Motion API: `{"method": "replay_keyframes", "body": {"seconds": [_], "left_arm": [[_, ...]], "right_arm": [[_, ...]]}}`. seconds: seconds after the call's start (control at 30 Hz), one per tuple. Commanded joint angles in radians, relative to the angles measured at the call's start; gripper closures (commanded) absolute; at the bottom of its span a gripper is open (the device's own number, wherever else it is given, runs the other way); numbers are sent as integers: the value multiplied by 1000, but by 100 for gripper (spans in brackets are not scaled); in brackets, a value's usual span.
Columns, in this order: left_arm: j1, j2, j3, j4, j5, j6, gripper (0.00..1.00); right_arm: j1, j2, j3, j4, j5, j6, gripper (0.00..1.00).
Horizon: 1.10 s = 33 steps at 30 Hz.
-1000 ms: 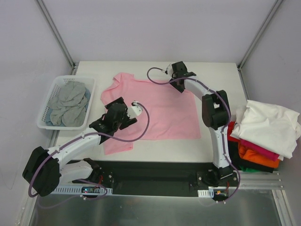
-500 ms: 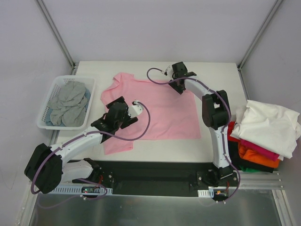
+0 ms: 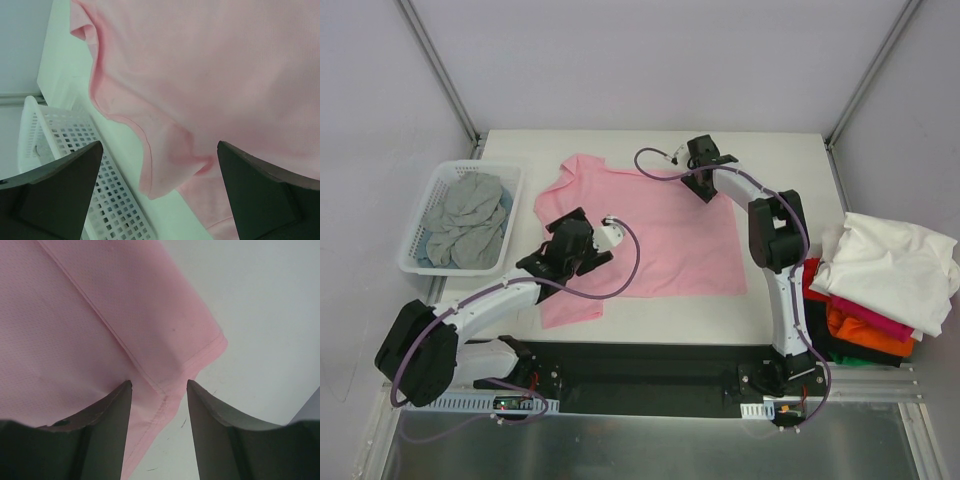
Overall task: Fold and stack the t-shirts
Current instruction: Flatten out the tshirt
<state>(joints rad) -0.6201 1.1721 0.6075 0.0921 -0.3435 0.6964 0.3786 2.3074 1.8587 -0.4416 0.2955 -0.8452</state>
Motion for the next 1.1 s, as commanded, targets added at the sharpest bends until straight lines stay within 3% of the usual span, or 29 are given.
{"method": "replay_keyframes", "body": {"seconds": [0.0, 0.47, 0.93, 1.07], "left_arm": [[10, 55, -37, 18, -18, 25, 1], [8, 49, -161, -87, -61, 41, 1], [5, 49, -124, -146, -31, 32, 1], [3, 61, -123, -146, -26, 26, 1]], "right_arm": [[-7, -2, 23, -22, -18, 11, 49], [-9, 43, 79, -39, -12, -11, 55], [-7, 87, 132, -75, -13, -35, 80], [-9, 84, 131, -68, 4, -51, 94]]}}
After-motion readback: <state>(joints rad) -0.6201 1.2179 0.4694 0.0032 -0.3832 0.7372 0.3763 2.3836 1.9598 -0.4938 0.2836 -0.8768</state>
